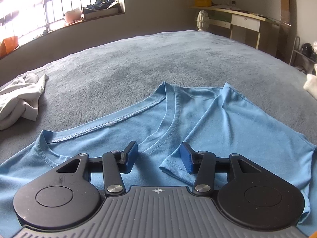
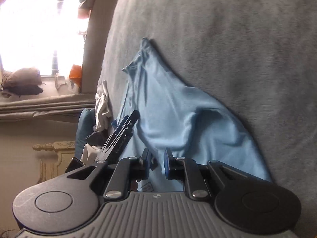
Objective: Fold clothes
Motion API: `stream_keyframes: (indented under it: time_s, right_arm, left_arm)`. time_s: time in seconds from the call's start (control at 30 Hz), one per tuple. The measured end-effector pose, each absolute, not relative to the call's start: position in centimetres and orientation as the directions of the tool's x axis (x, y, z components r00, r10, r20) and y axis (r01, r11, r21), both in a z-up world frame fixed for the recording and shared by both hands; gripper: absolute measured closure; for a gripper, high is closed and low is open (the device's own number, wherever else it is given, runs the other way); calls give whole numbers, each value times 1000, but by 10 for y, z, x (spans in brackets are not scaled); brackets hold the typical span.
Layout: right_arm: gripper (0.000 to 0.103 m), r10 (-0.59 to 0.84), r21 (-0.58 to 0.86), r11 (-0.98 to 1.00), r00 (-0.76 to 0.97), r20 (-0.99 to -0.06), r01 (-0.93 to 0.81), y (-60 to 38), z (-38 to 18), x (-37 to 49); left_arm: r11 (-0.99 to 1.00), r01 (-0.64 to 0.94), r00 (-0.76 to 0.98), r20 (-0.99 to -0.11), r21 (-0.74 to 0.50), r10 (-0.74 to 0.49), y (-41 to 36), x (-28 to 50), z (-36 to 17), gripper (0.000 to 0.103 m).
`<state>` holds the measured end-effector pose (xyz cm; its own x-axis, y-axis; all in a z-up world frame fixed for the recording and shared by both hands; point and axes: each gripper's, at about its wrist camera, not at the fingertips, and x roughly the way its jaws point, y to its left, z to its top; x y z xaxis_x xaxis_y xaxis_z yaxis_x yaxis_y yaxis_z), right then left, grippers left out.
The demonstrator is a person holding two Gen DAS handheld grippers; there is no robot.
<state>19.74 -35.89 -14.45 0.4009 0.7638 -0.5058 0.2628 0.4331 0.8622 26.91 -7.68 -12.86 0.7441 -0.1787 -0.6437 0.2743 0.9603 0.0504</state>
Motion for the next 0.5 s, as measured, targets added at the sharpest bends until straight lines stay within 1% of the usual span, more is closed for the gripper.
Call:
stream_keyframes:
  time_s: [0.1, 0.13, 0.23, 0.3, 0.37, 0.43, 0.5]
  right_arm:
    - [88, 768, 825, 488, 311, -561, 284, -333, -163, 199]
    - [89, 786, 829, 469, 283, -549, 304, -328, -171, 193]
    - [88, 828, 845, 441, 225, -513, 302, -313, -176, 176]
    - [88, 831, 860, 429, 252, -496, 276, -315, -167, 172]
    - [88, 825, 884, 391, 329, -460, 254, -325, -159, 175]
    - [88, 800, 894, 364, 404, -444, 262, -337, -159, 178]
    - [88, 786, 891, 346, 427, -447, 295, -337, -168, 180]
  left_arm:
    - [962, 265, 750, -639, 58, -168, -77, 266, -130, 54]
    - [963, 264, 752, -638, 63, -164, -78, 265, -130, 54]
    - [966, 250, 751, -641, 58, -156, -78, 265, -129, 54]
    - [969, 241, 748, -646, 52, -152, -78, 268, -128, 53]
    - [972, 231, 746, -650, 49, -145, -77, 268, -126, 52]
    - [976, 216, 742, -656, 41, -137, -74, 269, -122, 52]
    - [982, 187, 737, -663, 15, -131, -65, 268, -117, 52]
